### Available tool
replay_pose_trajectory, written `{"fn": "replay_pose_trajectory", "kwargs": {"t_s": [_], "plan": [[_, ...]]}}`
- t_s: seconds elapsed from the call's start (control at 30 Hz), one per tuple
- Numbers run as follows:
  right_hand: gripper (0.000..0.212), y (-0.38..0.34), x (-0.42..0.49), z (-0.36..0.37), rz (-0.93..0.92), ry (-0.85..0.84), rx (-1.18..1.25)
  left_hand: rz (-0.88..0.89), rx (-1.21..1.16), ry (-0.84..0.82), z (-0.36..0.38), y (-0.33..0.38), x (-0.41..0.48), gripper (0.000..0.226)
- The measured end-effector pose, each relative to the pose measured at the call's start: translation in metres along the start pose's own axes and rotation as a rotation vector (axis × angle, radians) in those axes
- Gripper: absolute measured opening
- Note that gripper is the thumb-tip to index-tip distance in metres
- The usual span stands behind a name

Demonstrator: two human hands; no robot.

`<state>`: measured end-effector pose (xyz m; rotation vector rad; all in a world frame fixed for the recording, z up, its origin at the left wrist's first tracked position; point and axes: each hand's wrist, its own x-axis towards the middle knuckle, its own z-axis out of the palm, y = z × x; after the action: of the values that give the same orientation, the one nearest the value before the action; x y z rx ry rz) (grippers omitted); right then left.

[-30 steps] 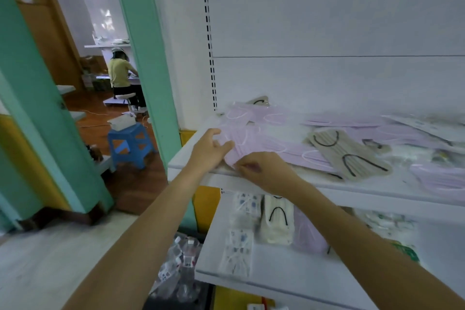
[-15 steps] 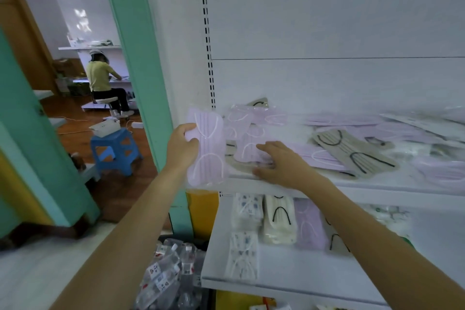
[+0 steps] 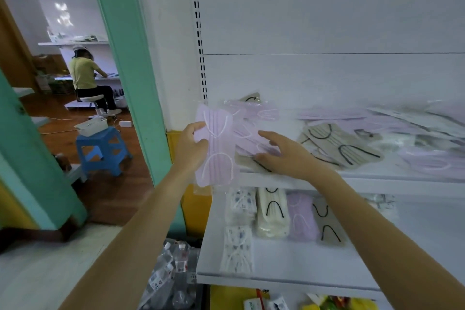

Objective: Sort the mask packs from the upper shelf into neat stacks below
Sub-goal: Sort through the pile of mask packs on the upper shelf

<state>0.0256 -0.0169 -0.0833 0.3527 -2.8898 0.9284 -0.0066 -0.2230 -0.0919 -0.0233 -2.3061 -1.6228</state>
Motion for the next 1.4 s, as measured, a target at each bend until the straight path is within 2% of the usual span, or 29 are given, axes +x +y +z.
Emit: {"fn": "replay_pose_trajectory", "kwargs": {"t_s": [0.1, 0.17, 0.27, 0.37, 0.47, 0.5, 0.57, 0.63, 0.67, 0.73, 0.8, 0.83, 0.9, 0.97, 1.1, 1.2, 1.3, 1.33, 1.4], "plan": [[0.064, 0.012, 0.003, 0.003, 0.032, -0.026, -0.240, -0.067, -0.034, 0.000, 0.000, -0.007, -0.004, 0.049], [0.051, 0.016, 0.002, 0.005, 0.042, -0.024, -0.302, -0.083, -0.040, 0.003, 0.001, -0.011, -0.007, 0.050], [0.025, 0.013, 0.000, 0.012, 0.041, 0.174, -0.231, -0.088, -0.045, 0.000, -0.001, -0.010, -0.006, 0.051], [0.030, 0.005, 0.001, 0.019, 0.117, 0.407, -0.162, -0.123, -0.047, -0.023, -0.003, -0.010, -0.005, 0.048], [0.026, -0.010, 0.001, 0.027, 0.085, 0.539, 0.102, -0.154, -0.088, -0.052, -0.005, -0.009, -0.002, 0.040], [0.024, -0.016, 0.000, 0.030, 0.019, 0.506, 0.183, -0.154, -0.096, -0.063, -0.005, -0.008, -0.001, 0.035], [0.025, -0.033, -0.003, 0.040, -0.086, 0.305, 0.200, -0.156, -0.092, -0.087, -0.006, -0.004, 0.000, 0.033], [0.036, -0.043, -0.006, 0.052, -0.138, 0.078, 0.149, -0.150, -0.079, -0.094, -0.007, -0.005, -0.002, 0.028], [0.040, -0.046, -0.006, 0.054, -0.148, 0.037, 0.167, -0.146, -0.066, -0.104, -0.007, -0.007, -0.002, 0.030], [0.038, -0.047, -0.003, 0.049, -0.117, 0.129, 0.250, -0.137, -0.005, -0.120, -0.009, -0.011, -0.001, 0.053], [0.036, -0.036, 0.010, 0.037, -0.032, 0.263, 0.182, -0.119, 0.015, -0.115, -0.011, -0.011, -0.002, 0.062], [0.042, -0.028, 0.017, 0.031, 0.031, 0.243, 0.067, -0.112, 0.006, -0.113, -0.012, -0.011, -0.002, 0.063], [0.054, -0.014, 0.025, 0.022, 0.156, 0.089, -0.223, -0.099, -0.011, -0.101, -0.013, -0.012, -0.001, 0.063], [0.048, -0.005, 0.024, 0.021, 0.223, 0.007, -0.324, -0.108, -0.030, -0.092, -0.011, -0.015, 0.000, 0.058], [0.028, 0.005, 0.019, 0.019, 0.233, 0.191, -0.254, -0.141, -0.049, -0.081, -0.010, -0.017, 0.002, 0.053], [0.034, 0.009, 0.013, 0.017, 0.230, 0.427, -0.107, -0.159, -0.054, -0.092, -0.010, -0.017, 0.001, 0.051], [0.031, 0.003, 0.006, 0.016, 0.161, 0.633, 0.106, -0.173, -0.095, -0.098, -0.009, -0.016, 0.000, 0.045], [0.031, -0.001, 0.004, 0.018, 0.117, 0.648, 0.155, -0.187, -0.131, -0.098, -0.009, -0.015, 0.000, 0.040], [0.034, -0.012, 0.001, 0.026, 0.017, 0.550, 0.181, -0.209, -0.180, -0.103, -0.009, -0.014, -0.001, 0.028]]}}
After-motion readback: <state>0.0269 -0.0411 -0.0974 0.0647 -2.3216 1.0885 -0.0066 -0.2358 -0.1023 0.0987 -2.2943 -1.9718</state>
